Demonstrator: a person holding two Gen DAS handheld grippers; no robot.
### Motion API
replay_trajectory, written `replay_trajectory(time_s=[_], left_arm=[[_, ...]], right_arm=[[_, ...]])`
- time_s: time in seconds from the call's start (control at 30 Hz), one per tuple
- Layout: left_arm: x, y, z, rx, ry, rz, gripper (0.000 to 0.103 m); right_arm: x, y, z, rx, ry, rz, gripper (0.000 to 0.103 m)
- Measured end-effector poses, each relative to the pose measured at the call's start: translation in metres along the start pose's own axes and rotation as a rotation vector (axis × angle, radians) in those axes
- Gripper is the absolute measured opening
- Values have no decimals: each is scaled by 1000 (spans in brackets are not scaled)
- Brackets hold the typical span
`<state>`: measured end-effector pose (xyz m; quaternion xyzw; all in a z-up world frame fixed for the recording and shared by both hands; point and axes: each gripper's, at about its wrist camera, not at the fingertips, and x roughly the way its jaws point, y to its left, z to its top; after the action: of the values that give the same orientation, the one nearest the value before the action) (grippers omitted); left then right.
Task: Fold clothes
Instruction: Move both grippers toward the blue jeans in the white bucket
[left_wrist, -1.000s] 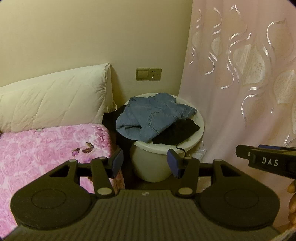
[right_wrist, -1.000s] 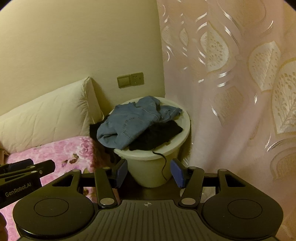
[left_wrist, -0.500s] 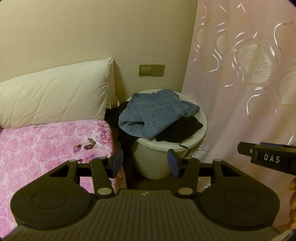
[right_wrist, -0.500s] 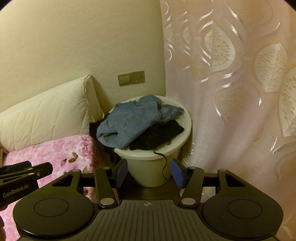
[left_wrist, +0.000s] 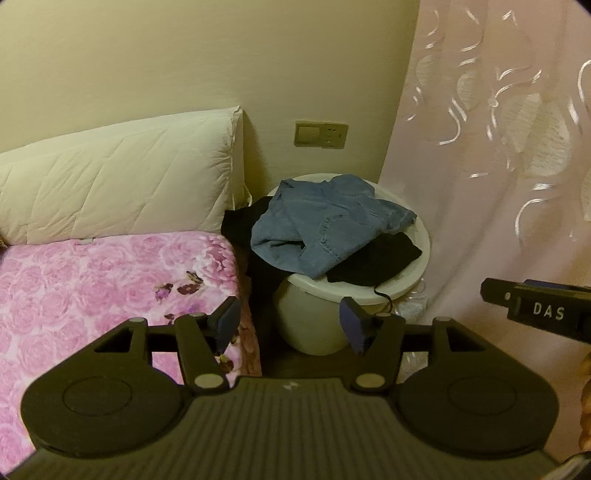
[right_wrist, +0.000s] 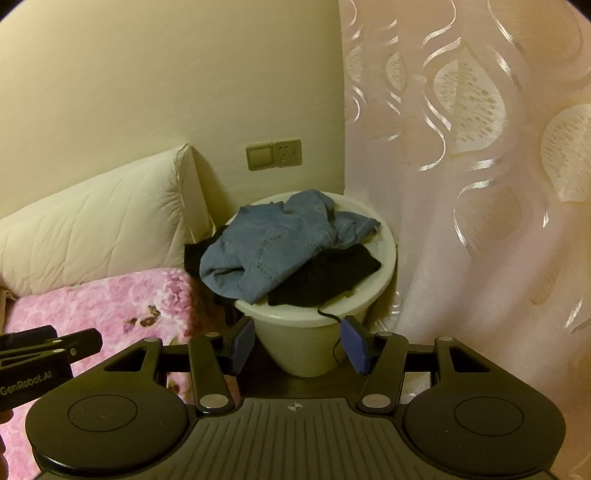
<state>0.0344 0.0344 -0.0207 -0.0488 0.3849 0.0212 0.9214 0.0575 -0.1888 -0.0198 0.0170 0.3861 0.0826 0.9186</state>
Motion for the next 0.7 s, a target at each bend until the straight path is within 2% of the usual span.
replay_trajectory(time_s=[0.3, 0.4, 0.7], left_arm=[[23, 4, 16, -23, 13, -7, 57], [31, 3, 24, -9, 13, -5, 61], [62, 1, 38, -21, 66, -19, 61]], right_arm=[[23, -2, 15, 1, -1, -18, 56], [31, -7, 18, 11, 1, -24, 56], [62, -23, 30, 37, 37, -41, 56]])
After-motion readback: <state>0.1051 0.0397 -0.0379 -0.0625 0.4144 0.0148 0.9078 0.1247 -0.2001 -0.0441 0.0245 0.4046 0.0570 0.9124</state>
